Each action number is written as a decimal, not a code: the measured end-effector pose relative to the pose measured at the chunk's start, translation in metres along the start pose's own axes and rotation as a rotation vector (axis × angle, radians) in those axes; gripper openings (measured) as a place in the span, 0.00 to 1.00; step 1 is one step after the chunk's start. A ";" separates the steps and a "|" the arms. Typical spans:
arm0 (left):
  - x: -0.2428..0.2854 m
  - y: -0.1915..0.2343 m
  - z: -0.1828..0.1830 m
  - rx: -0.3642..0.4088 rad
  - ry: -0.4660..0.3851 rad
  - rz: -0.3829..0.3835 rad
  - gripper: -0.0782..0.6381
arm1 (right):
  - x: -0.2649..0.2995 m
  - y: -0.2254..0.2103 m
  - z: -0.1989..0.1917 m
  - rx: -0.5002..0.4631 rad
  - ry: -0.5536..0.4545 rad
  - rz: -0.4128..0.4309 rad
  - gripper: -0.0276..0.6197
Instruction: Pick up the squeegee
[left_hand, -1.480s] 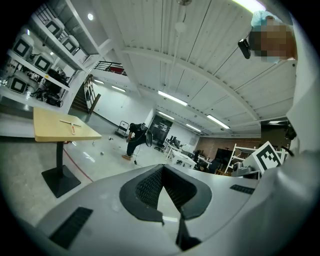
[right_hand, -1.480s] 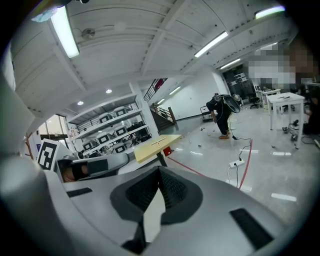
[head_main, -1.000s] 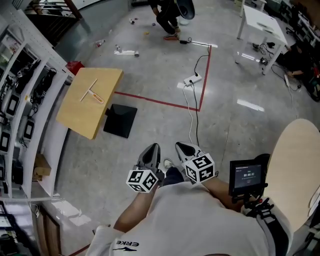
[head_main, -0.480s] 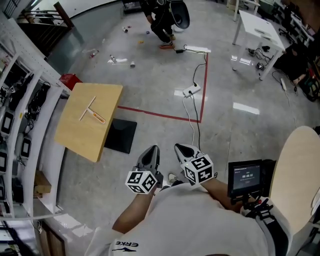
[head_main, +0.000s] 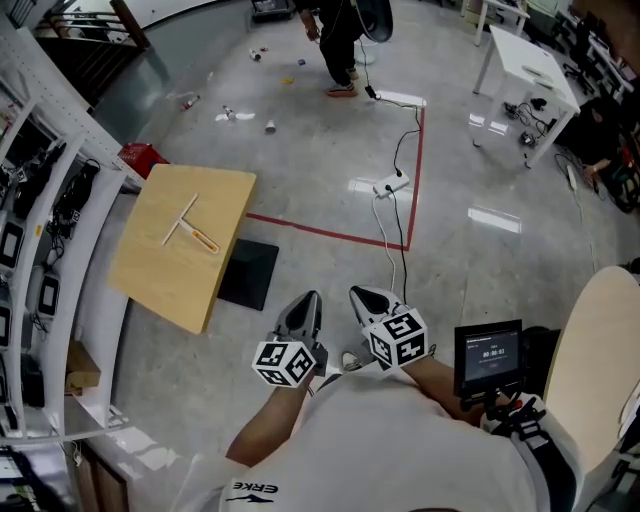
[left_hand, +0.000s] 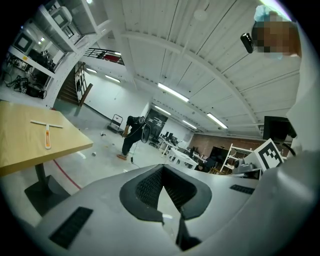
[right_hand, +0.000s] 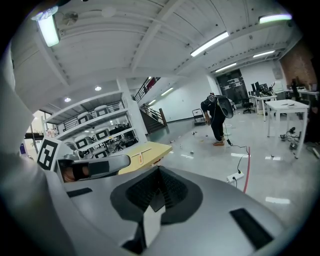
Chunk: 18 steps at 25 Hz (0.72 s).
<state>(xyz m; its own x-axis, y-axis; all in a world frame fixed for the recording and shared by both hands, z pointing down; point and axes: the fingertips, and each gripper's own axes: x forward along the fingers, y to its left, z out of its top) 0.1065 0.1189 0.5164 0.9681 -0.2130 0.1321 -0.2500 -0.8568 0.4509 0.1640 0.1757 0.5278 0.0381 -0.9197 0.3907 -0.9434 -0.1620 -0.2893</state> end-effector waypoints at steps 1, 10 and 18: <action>-0.001 0.000 0.000 -0.004 -0.001 0.003 0.11 | 0.000 0.001 0.001 -0.001 0.001 0.002 0.04; 0.032 0.038 0.024 -0.031 -0.031 0.109 0.11 | 0.059 -0.019 0.032 -0.026 0.048 0.101 0.04; 0.072 0.084 0.052 -0.050 -0.090 0.282 0.11 | 0.124 -0.040 0.070 -0.075 0.091 0.249 0.04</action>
<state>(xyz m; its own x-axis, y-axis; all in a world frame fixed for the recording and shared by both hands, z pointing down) 0.1564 0.0069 0.5181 0.8573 -0.4820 0.1809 -0.5079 -0.7340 0.4508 0.2299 0.0433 0.5266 -0.2247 -0.8913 0.3938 -0.9418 0.0950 -0.3224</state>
